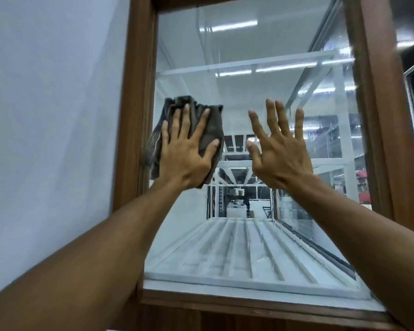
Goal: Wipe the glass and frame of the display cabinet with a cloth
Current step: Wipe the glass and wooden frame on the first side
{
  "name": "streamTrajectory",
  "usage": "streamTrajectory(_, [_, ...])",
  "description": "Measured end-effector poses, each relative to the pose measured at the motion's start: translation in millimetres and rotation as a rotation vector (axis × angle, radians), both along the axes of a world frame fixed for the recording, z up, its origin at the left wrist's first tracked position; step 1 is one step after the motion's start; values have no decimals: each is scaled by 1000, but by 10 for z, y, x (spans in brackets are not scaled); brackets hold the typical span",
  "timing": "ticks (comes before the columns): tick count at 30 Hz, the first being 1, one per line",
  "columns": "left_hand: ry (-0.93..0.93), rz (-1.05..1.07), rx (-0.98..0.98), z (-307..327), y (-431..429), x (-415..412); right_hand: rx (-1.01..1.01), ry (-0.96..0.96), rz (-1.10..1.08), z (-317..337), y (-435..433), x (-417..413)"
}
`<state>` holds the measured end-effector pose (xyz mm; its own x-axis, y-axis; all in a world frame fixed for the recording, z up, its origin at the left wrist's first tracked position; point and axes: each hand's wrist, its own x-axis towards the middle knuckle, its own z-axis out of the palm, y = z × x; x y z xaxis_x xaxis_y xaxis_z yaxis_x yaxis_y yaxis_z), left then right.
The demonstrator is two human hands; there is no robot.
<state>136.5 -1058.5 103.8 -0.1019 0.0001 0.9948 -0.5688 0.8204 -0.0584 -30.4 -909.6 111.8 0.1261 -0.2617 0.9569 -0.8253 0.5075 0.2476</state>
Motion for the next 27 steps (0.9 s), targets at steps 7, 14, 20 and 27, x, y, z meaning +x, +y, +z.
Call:
streamTrajectory(7, [-16,-38,-49,-14,361,-402,26,11,21,-13,55,-12])
streamTrajectory(14, [-35,-21,-36,-50,592,-672,49,44,10,-130,340,-326])
streamTrajectory(20, [235,-42,237,-117,1014,-1056,53,24,9,-161,565,-520])
streamTrajectory(27, [171,-48,134,-117,1155,-1282,44,42,-152,-165,1030,-843])
